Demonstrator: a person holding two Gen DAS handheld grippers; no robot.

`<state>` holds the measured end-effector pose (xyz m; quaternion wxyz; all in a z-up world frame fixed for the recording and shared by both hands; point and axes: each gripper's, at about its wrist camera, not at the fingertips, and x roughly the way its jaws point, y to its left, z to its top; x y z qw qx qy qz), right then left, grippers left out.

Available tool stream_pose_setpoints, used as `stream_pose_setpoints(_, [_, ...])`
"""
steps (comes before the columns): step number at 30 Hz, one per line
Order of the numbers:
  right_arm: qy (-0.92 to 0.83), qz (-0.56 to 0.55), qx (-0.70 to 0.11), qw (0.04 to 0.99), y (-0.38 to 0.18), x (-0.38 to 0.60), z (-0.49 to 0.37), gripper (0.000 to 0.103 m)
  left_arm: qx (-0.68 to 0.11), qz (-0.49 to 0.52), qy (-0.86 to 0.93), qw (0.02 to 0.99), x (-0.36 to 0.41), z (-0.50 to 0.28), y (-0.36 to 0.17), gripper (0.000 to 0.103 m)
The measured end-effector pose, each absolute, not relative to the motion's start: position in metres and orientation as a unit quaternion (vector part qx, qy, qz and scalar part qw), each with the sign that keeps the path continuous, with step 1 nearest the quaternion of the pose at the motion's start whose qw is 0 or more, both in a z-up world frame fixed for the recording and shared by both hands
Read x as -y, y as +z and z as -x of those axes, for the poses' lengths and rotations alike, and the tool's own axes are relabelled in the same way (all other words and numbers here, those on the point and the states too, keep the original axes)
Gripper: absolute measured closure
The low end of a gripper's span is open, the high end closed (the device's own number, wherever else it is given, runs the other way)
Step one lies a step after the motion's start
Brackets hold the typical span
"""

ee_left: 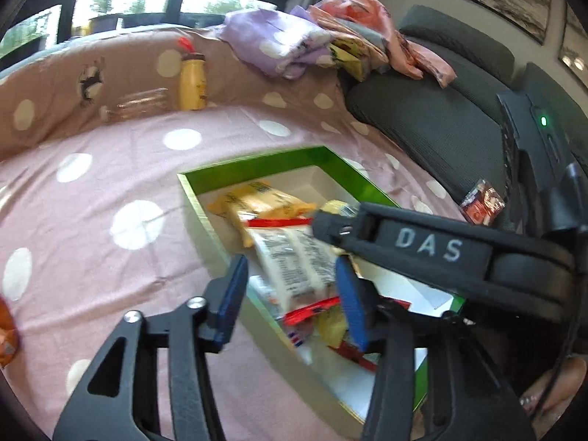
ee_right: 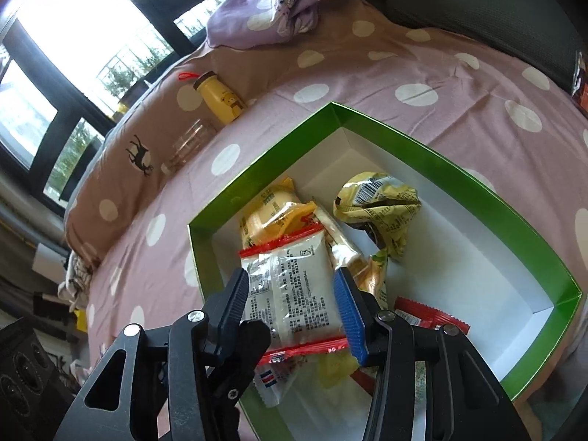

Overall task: Organize snacks
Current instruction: 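Carry the biscuit packet into the green box and open the right gripper, then move the right gripper back toward the orange panda chip bag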

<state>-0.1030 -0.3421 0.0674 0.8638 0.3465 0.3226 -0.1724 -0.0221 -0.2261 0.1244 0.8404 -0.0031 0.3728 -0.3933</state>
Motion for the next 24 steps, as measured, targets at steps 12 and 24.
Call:
stream_pose_setpoints(12, [-0.137, -0.325, -0.238, 0.905, 0.096, 0.303, 0.099, 0.022, -0.335, 0.05, -0.206, 0.918, 0.04, 0.016, 0.149, 0.011])
stream_pose_setpoints(24, [-0.056, -0.265, -0.275, 0.922, 0.078, 0.211, 0.051, 0.016, -0.368, 0.162, -0.079, 0.912, -0.08, -0.008, 0.097, 0.011])
